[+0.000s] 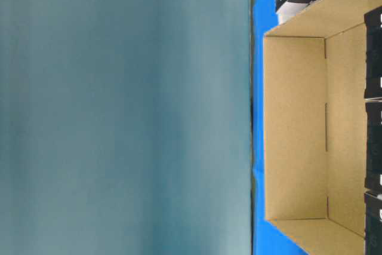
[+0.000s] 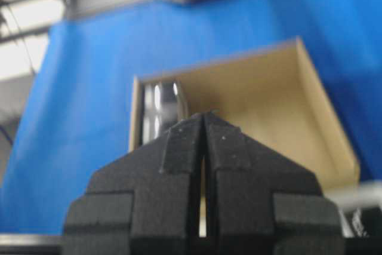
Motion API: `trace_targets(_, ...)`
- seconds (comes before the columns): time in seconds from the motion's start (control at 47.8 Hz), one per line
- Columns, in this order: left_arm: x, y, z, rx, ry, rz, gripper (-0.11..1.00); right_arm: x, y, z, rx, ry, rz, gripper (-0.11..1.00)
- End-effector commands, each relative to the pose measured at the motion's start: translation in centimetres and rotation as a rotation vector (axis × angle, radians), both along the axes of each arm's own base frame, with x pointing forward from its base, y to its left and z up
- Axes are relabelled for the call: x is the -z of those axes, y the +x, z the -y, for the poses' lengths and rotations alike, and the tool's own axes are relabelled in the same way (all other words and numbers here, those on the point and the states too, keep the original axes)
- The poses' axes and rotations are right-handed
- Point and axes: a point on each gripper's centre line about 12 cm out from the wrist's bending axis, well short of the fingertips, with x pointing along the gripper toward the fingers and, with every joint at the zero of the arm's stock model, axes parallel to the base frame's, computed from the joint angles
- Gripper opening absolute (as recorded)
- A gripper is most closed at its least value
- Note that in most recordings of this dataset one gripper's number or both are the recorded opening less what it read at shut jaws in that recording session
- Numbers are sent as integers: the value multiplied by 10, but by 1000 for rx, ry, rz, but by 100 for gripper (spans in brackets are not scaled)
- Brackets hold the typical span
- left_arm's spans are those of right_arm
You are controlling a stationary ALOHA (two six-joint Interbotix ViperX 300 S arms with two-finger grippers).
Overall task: Pick the box from inside the cardboard box.
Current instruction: 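Move the right gripper from the tray toward the cardboard box, then lower the open right gripper over the servo box in the cardboard box's right corner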
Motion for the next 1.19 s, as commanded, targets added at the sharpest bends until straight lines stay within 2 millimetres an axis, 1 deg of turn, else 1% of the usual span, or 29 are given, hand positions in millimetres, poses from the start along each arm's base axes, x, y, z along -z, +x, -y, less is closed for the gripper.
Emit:
trace_targets(0.0,-11,1,0,-1,-4,14,-6,-6,9,1,16,58,-80,1)
trace_targets(0.084,-10,2,0,-2,-14,9,-6,-7,18,0,32,128,-175,1)
trace_targets(0.147,-10,2,0,-2,-15,6,-6,-3,25,-2,37,158,-262,1)
trace_targets(0.335,-13,2,0,-4,-14,-7,-6,4,48,-9,14,161,-432,1)
trace_targets(0.565,-24,0,0,-2,-12,-18,-6,18,83,-20,-20,143,-687,1)
trace_targets(0.712,-19,0,2,6,-12,-67,-6,24,106,-30,-73,96,-855,1)
trace_targets(0.838,-13,0,2,5,-14,-113,-6,24,125,-33,-156,5,-926,1)
trace_targets(0.963,-12,-1,2,5,-13,-120,-6,22,147,-34,-237,-75,-968,1)
trace_targets(1.173,-12,-1,3,11,-12,-118,-6,33,173,-35,-328,-152,-1043,1)
